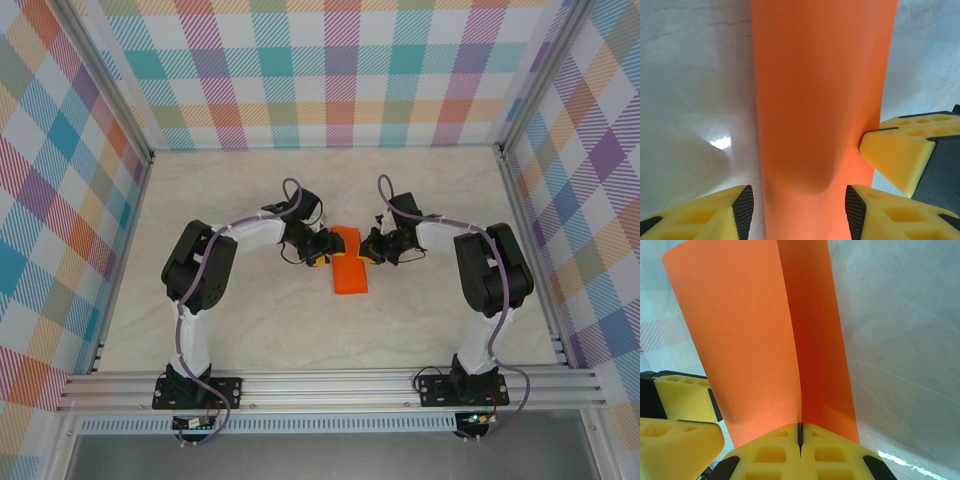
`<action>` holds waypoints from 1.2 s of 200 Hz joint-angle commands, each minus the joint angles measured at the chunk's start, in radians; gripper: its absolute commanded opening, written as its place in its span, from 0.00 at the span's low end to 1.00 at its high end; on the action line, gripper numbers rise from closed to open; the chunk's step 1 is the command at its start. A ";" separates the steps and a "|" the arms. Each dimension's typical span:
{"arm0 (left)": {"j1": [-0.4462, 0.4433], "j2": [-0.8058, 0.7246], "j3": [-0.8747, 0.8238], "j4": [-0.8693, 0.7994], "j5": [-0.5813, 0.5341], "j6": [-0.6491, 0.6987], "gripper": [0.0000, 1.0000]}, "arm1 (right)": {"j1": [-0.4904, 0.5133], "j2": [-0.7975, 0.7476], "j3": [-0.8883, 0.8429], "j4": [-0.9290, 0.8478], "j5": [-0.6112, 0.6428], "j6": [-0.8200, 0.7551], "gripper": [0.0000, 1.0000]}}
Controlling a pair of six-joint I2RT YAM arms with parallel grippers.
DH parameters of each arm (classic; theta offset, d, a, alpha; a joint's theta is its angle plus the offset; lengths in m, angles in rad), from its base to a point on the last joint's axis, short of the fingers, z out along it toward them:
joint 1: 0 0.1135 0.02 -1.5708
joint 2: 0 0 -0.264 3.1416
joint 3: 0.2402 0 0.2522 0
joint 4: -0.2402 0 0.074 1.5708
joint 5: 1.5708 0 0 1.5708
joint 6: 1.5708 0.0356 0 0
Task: Fold a paper plane with a square sheet of paper (fold left side to right side)
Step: First fold in half a square sheet of paper at the center of the table.
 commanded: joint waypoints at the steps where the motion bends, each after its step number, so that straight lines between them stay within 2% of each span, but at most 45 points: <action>1: -0.021 0.032 0.035 -0.015 -0.019 -0.015 0.51 | 0.006 0.001 0.000 -0.022 0.013 -0.032 0.00; 29: -0.023 0.047 0.054 -0.033 -0.032 -0.010 0.47 | 0.006 0.003 -0.007 -0.024 0.020 -0.032 0.01; 128: -0.032 0.068 0.074 -0.076 -0.061 0.014 0.48 | 0.006 0.012 -0.002 -0.048 0.039 -0.041 0.03; 187: -0.040 0.084 0.078 -0.089 -0.075 0.021 0.46 | 0.006 -0.033 -0.012 -0.056 0.080 -0.049 0.24; 209: -0.040 0.087 0.078 -0.094 -0.077 0.027 0.46 | 0.005 -0.089 -0.021 -0.097 0.148 -0.073 0.38; 240: -0.039 0.090 0.077 -0.095 -0.073 0.029 0.46 | -0.016 -0.193 -0.076 -0.134 0.267 -0.096 0.48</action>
